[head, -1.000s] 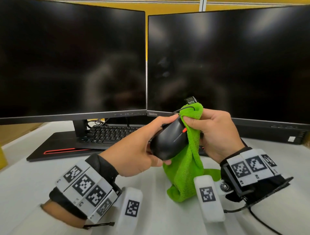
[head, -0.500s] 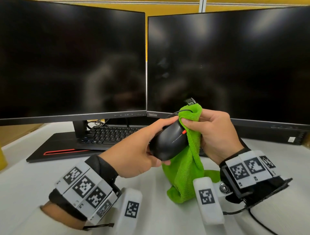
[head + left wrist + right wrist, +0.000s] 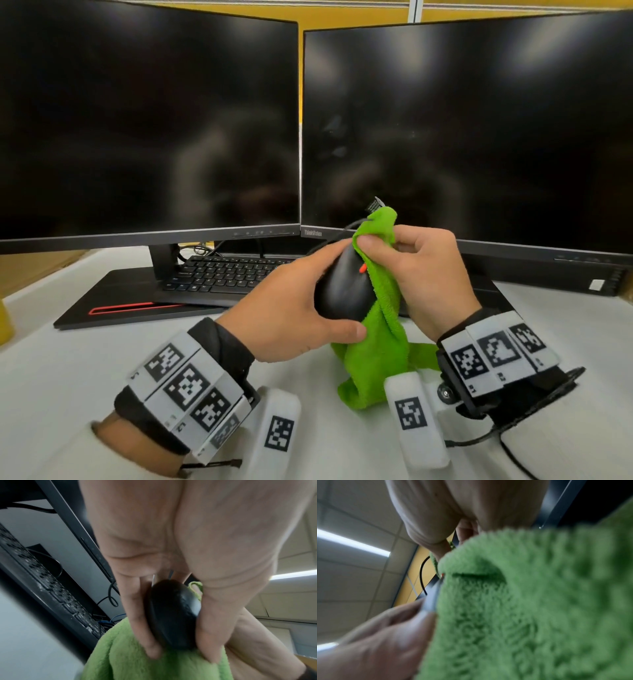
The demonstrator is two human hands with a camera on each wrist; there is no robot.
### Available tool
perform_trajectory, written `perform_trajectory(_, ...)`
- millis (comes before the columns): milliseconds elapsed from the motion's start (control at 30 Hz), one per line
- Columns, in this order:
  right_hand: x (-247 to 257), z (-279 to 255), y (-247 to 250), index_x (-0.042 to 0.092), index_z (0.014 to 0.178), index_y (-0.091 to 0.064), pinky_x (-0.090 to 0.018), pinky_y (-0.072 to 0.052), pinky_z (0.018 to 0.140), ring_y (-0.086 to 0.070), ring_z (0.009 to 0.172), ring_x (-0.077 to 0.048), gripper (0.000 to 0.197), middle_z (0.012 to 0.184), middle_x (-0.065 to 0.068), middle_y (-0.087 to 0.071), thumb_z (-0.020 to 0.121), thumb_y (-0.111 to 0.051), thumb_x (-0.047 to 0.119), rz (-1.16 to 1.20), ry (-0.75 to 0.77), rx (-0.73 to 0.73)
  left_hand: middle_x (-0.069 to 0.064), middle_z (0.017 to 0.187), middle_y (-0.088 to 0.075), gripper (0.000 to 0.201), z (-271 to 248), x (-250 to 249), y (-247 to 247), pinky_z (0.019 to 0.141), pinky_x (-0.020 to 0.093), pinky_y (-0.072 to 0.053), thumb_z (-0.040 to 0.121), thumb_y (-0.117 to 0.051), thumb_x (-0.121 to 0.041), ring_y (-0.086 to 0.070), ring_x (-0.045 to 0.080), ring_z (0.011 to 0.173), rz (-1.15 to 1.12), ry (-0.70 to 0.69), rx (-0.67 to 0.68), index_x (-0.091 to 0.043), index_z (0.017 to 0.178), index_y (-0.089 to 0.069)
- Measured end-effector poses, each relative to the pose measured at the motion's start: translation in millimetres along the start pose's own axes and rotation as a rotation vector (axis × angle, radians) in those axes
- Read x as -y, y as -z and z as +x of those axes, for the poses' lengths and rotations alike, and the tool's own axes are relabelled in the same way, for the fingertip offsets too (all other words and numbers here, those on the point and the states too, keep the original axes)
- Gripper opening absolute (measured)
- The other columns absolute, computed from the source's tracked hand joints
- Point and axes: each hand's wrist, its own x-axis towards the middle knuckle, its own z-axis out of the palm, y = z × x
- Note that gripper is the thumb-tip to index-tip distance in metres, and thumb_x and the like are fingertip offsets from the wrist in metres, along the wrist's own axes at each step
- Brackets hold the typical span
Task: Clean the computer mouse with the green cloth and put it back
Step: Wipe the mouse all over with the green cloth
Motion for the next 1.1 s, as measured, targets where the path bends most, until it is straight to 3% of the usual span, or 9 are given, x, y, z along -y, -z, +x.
perform_trajectory(100, 7.6, -3.6, -1.6, -0.006, 0.104, -0.075, -0.049, -0.060, 0.084, -0.073, 0.088, -0.034, 0.020, 0.096, -0.030, -0.075, 0.096, -0.065, 0.009, 0.273, -0.170, 0.151, -0.017, 0.143, -0.064, 0.093, 1.0, 2.8, 5.5, 0.113, 0.043, -0.049, 0.076, -0.090, -0.022, -0.061, 0.006, 0.132, -0.067, 0.007, -0.064, -0.035, 0.156, -0.043)
perform_trajectory(167, 9.5, -5.1, -1.6, -0.007, 0.107, -0.076, -0.047, -0.060, 0.086, -0.075, 0.093, -0.035, 0.020, 0.100, -0.024, -0.077, 0.096, -0.063, 0.004, 0.312, -0.170, 0.136, -0.015, 0.141, -0.066, 0.091, 1.5, 4.5, 6.5, 0.114, 0.044, -0.049, 0.075, -0.089, -0.021, -0.062, 0.008, 0.131, -0.092, 0.010, -0.085, -0.033, 0.155, -0.046)
perform_trajectory(333, 8.3, -4.5, 3.4, 0.000, 0.090, -0.082, -0.053, -0.064, 0.080, -0.078, 0.082, -0.039, 0.016, 0.086, -0.022, -0.079, 0.079, -0.083, 0.012, 0.180, -0.064, -0.034, -0.009, 0.136, -0.070, 0.080, 2.5, 3.0, 0.5, 0.112, 0.044, -0.051, 0.077, -0.085, -0.017, -0.065, 0.011, 0.128, -0.190, 0.023, -0.068, -0.025, 0.149, -0.052)
perform_trajectory(500, 7.4, -2.2, 1.6, 0.005, 0.074, -0.081, -0.042, -0.060, 0.067, -0.072, 0.063, -0.029, 0.019, 0.070, -0.016, -0.076, 0.081, -0.086, 0.022, 0.112, 0.012, -0.131, 0.000, 0.135, -0.072, 0.071, 2.1, 4.5, 2.1, 0.111, 0.049, -0.052, 0.079, -0.083, -0.013, -0.067, 0.020, 0.128, -0.335, 0.089, -0.010, -0.020, 0.144, -0.055)
perform_trajectory(600, 8.4, -3.3, -3.1, 0.000, 0.087, -0.080, -0.065, -0.059, 0.084, -0.071, 0.088, -0.055, 0.031, 0.090, -0.034, -0.074, 0.090, -0.075, 0.031, 0.207, -0.028, -0.035, 0.004, 0.140, -0.069, 0.073, 0.6, 8.0, 5.5, 0.108, 0.049, -0.054, 0.084, -0.079, -0.004, -0.064, 0.027, 0.132, -0.453, 0.121, 0.021, -0.022, 0.148, -0.050)
perform_trajectory(733, 15.2, -5.5, -4.9, 0.000, 0.105, -0.078, -0.062, -0.056, 0.097, -0.073, 0.097, -0.042, 0.030, 0.106, -0.033, -0.073, 0.103, -0.059, 0.023, 0.319, -0.117, 0.032, -0.003, 0.152, -0.057, 0.094, 0.0, 4.4, 5.6, 0.095, 0.045, -0.061, 0.085, -0.073, 0.001, -0.066, 0.028, 0.130, -0.677, 0.137, 0.025, -0.041, 0.158, -0.031)
perform_trajectory(833, 19.2, -6.7, -1.3, 0.003, 0.114, -0.076, -0.057, -0.059, 0.094, -0.074, 0.101, -0.041, 0.033, 0.110, -0.027, -0.075, 0.106, -0.053, 0.024, 0.361, -0.165, 0.074, -0.010, 0.152, -0.055, 0.105, -0.7, -0.6, 7.8, 0.089, 0.046, -0.064, 0.078, -0.074, -0.005, -0.071, 0.026, 0.119, -0.773, 0.147, -0.006, -0.061, 0.153, -0.026)
perform_trajectory(967, 20.6, -6.3, 1.4, -0.001, 0.116, -0.073, -0.049, -0.063, 0.081, -0.075, 0.091, -0.036, 0.033, 0.101, -0.022, -0.077, 0.106, -0.050, 0.021, 0.397, -0.194, 0.111, -0.001, 0.144, -0.063, 0.090, -2.0, -4.3, 11.0, 0.072, 0.034, -0.066, 0.083, -0.080, -0.015, -0.078, 0.031, 0.079, -0.780, 0.182, 0.036, -0.055, 0.151, -0.036)
perform_trajectory(1100, 17.0, -5.7, 0.3, -0.003, 0.113, -0.074, -0.044, -0.061, 0.075, -0.073, 0.083, -0.031, 0.029, 0.094, -0.020, -0.076, 0.104, -0.054, 0.017, 0.364, -0.179, 0.121, 0.001, 0.094, -0.075, 0.073, -0.8, -7.2, 10.8, 0.041, 0.020, -0.053, 0.081, -0.080, -0.038, -0.067, 0.024, 0.047, -0.766, 0.248, -0.049, -0.038, 0.147, -0.050)
